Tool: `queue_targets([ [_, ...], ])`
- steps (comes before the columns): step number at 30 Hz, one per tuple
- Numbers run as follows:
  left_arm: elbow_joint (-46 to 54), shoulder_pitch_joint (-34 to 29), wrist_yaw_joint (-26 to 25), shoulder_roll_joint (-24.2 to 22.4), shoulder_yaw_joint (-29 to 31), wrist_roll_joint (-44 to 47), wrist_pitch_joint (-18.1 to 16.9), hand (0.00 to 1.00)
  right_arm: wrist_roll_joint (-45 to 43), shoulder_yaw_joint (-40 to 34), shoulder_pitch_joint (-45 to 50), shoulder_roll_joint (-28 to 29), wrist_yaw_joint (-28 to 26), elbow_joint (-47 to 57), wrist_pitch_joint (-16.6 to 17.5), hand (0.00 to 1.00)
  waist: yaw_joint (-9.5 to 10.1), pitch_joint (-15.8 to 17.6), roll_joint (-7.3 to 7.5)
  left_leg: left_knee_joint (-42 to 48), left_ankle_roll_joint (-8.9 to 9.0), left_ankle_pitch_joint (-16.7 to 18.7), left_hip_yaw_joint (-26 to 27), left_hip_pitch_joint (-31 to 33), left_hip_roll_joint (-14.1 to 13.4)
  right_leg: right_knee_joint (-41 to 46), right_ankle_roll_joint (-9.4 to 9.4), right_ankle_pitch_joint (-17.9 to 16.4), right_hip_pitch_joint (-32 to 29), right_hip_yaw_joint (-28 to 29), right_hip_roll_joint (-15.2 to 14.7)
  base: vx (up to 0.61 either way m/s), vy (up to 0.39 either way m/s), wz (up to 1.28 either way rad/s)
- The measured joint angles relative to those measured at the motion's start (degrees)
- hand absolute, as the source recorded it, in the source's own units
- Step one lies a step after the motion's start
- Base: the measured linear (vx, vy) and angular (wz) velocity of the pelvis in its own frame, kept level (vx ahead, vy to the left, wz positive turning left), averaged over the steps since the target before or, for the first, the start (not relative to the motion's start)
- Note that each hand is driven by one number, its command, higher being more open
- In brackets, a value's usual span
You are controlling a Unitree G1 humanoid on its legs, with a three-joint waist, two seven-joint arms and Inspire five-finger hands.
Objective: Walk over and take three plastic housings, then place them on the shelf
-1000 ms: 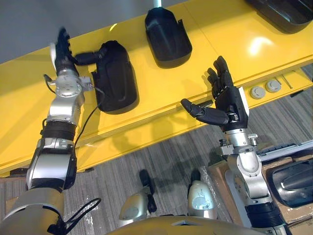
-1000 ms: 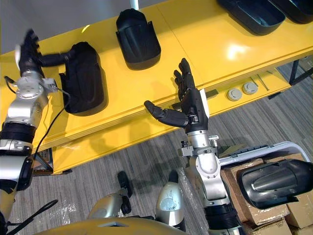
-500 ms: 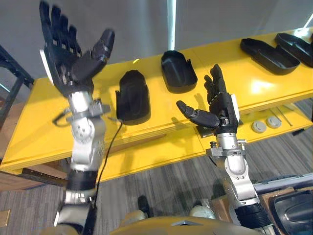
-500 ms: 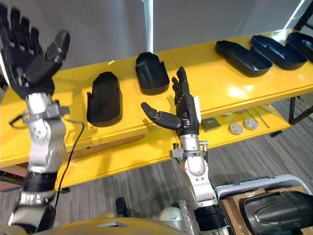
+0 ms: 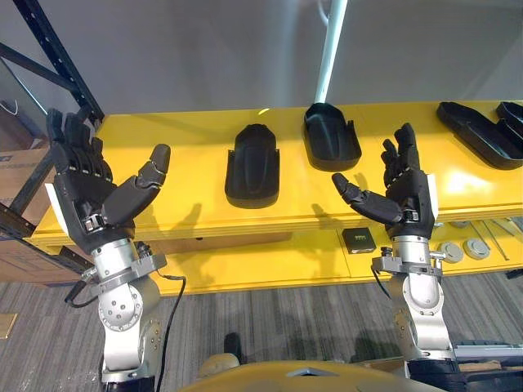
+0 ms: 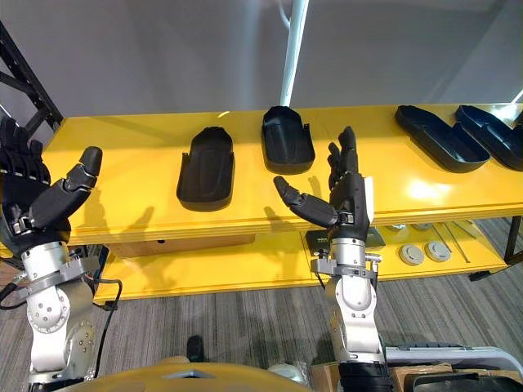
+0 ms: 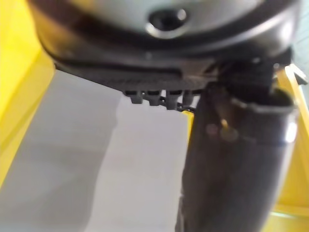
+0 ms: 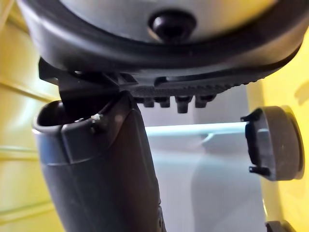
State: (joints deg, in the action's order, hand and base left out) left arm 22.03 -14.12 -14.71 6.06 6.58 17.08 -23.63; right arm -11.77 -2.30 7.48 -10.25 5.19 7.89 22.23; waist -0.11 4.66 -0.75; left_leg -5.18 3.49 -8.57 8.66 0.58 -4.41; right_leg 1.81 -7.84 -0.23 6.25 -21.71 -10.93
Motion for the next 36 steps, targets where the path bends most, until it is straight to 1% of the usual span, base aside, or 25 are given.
queue_targets([
  [3, 0.0, 0.0, 0.2, -1.3, -0.3, 0.9, -0.1, 1.0, 0.1, 0.1, 0.5, 1.7, 0.5, 1.7, 0.0, 1.0, -0.11, 0.0, -0.05, 0.0, 0.12, 0.1, 0.0, 0.0, -0.1, 0.0, 0.09, -0.1, 0.0, 0.0, 0.1, 0.0, 0.0, 0.0],
  [7, 0.0, 0.0, 0.4, -1.6, -1.9, 1.0, -0.2, 1.0, 0.4, 1.0, 0.6, 1.7, 0.8, 2.1, 0.0, 1.0, -0.05, 0.0, -0.05, 0.0, 0.07, 0.2, 0.1, 0.0, -0.1, 0.0, 0.14, -0.1, 0.0, 0.1, 0.1, 0.0, 0.0, 0.0],
  [8, 3.2, 0.0, 1.0, -1.6, -3.9, 1.6, -0.2, 1.0, 0.2, 3.0, 0.6, 1.6, 2.0, 2.1, 0.0, 1.0, -0.03, -0.5, 0.76, 0.0, 0.15, 0.3, 0.5, -0.2, -0.2, 0.0, 0.19, -0.2, -0.2, 0.5, 0.1, 0.0, 0.0, 0.0],
  [14, 2.9, 0.0, 1.0, -1.6, -3.9, 1.6, -0.2, 1.0, 0.0, 3.0, 0.6, 1.6, 1.7, 1.9, 0.0, 1.0, 0.05, -0.5, 0.76, 0.0, -0.09, 0.1, 0.8, 0.0, -0.2, 0.9, 0.2, -0.1, -1.0, 1.0, 0.0, 0.0, 0.0, -0.02],
  [17, 1.8, 0.0, 0.9, -1.6, -4.2, 1.6, -0.2, 1.0, -1.1, 3.0, 0.6, 1.7, -1.1, 1.5, 0.0, 1.0, -0.02, -0.2, 0.85, 0.0, -0.24, -0.3, 0.4, 0.4, -0.2, 1.6, 0.37, -0.3, -1.5, 1.0, 0.0, -0.01, -0.002, 0.02],
  [18, 1.5, 0.1, 0.9, -1.6, -4.5, 1.5, -0.2, 1.0, -1.8, 2.9, 0.6, 1.6, -2.3, 1.5, 0.0, 1.0, -0.02, 0.1, 0.85, 0.0, 0.04, -0.2, 0.1, 0.5, -0.2, 2.0, 0.56, -0.4, -1.5, 0.8, 0.0, -0.05, -0.008, 0.13],
  [19, 1.2, 0.1, 1.4, -1.6, -4.7, 1.5, 0.1, 1.0, -2.5, 2.9, 0.5, 1.6, -3.8, 1.6, 0.0, 1.0, -0.02, 0.9, 0.81, 0.0, 0.13, -0.3, -0.5, 0.6, -0.3, 2.3, 1.0, -0.8, -1.4, 0.4, 0.1, -0.1, -0.019, 0.26],
  [22, 0.8, -0.1, 3.4, -1.5, -4.7, 1.4, 1.5, 1.0, -2.8, 2.9, -0.5, 0.8, -8.0, 1.6, -0.4, 1.0, 0.48, 3.4, 0.39, 0.0, -0.01, -0.3, -1.1, 1.6, -0.8, 2.3, 0.93, -1.2, -1.5, -0.4, 1.0, -0.08, -0.024, 0.23],
  [24, 0.6, -0.2, 4.8, -1.2, -4.6, 1.0, 1.6, 1.0, -2.6, 2.9, -2.2, -1.1, -11.1, 1.6, -0.4, 1.0, 0.4, 4.2, 0.1, 0.0, -0.02, -0.3, -1.0, 3.6, -1.3, 2.1, 0.93, -1.2, -2.6, -1.5, 1.5, -0.08, -0.041, 0.39],
  [25, 0.6, -0.3, 6.2, -0.8, -4.6, 1.0, 1.8, 1.0, -1.9, 2.9, -3.2, -2.7, -12.7, 1.6, -0.4, 1.0, 0.45, 4.6, 0.01, 0.0, -0.03, -0.3, -0.6, 4.4, -1.6, 2.0, 0.95, -1.2, -3.0, -2.4, 1.7, -0.02, -0.034, 0.38],
  [26, 0.6, -0.3, 7.1, -0.5, -4.6, 1.1, 2.4, 1.0, 0.2, 2.9, -4.0, -3.8, -13.6, 1.7, -0.4, 1.0, 1.01, 4.7, -0.01, 0.0, -0.27, -0.5, 0.6, 4.7, -2.2, 2.0, 1.0, -1.2, -3.1, -2.9, 1.9, -0.01, -0.034, 0.32],
  [27, 0.6, -0.3, 7.3, -0.4, -4.6, 1.1, 2.6, 1.0, 1.3, 2.9, -4.3, -4.1, -13.7, 1.7, -0.4, 1.0, 1.28, 4.7, -0.02, 0.0, -0.61, -1.0, 0.7, 4.8, -2.4, 2.2, 0.86, -1.1, -3.1, -3.1, 2.0, 0.02, -0.038, 0.19],
  [28, 0.5, -0.4, 7.4, -0.4, -4.6, 1.1, 2.7, 1.0, 4.5, 3.2, -4.8, -4.2, -13.5, 1.8, -0.3, 1.0, 1.68, 4.8, -0.07, 0.0, -0.65, -2.3, 0.7, 4.8, -2.7, 2.7, 1.14, -1.3, -2.8, -3.4, 2.2, 0.03, -0.033, 0.2],
  [29, 0.5, -0.5, 7.4, -0.4, -4.5, 1.1, 2.7, 1.0, 7.3, 3.6, -5.2, -4.3, -13.2, 1.8, -0.2, 1.0, 1.74, 4.8, 0.09, 0.0, -0.55, -2.7, 0.6, 4.9, -2.6, 3.5, 1.36, -1.6, -2.8, -3.7, 1.9, 0.03, -0.025, 0.19],
  [31, 0.5, -0.5, 7.4, -0.1, -4.3, 1.2, 2.7, 1.0, 10.6, 4.8, -6.4, -5.1, -13.0, 1.8, -0.2, 1.0, 1.77, 5.2, 0.34, 0.0, -0.62, -2.6, 0.4, 5.0, -2.2, 4.3, 1.15, -2.1, -3.0, -4.0, 1.4, 0.06, -0.001, 0.15],
  [33, 0.5, -0.5, 7.4, 0.2, -4.3, 1.1, 2.8, 1.0, 16.3, 6.1, -7.4, -5.8, -11.0, 1.8, 0.0, 1.0, 1.92, 5.6, 0.41, 0.0, -0.78, -2.4, 0.3, 5.0, -2.0, 5.0, 1.05, -2.6, -3.1, -4.0, 0.9, 0.04, 0.001, 0.08],
  [36, 0.5, -0.5, 7.3, 1.0, -4.4, 1.0, 3.5, 1.0, 21.5, 7.5, -7.8, -5.9, -8.5, 1.8, 0.1, 1.0, 2.31, 6.0, 0.51, 0.0, -0.75, -2.3, 0.2, 5.0, -1.8, 5.2, 1.03, -3.0, -3.1, -4.2, 0.8, 0.01, -0.007, 0.03],
])
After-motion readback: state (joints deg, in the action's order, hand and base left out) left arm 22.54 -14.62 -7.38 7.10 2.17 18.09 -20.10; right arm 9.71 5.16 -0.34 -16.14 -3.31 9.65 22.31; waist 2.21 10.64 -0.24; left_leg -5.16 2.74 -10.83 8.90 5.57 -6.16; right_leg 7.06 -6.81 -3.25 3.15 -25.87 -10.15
